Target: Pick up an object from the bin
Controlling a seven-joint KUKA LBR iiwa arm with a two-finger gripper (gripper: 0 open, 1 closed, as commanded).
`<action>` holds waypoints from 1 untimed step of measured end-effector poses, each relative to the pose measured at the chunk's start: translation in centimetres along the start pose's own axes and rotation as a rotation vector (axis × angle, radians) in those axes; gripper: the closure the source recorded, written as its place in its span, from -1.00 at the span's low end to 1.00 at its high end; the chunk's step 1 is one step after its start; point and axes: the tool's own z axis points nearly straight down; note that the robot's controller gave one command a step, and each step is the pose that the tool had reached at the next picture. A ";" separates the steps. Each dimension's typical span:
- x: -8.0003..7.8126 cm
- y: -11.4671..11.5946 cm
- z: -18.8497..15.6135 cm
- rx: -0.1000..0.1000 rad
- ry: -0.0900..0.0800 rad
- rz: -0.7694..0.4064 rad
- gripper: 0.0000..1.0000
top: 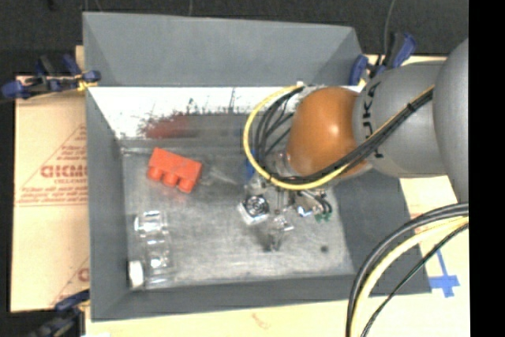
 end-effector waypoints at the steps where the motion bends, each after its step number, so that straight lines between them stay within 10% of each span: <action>1: -0.2 0.1 -0.2 -0.002 -0.006 0.001 1.00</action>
Offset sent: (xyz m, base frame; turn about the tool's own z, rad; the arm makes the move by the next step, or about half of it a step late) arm 0.0000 0.0000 0.0000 0.0000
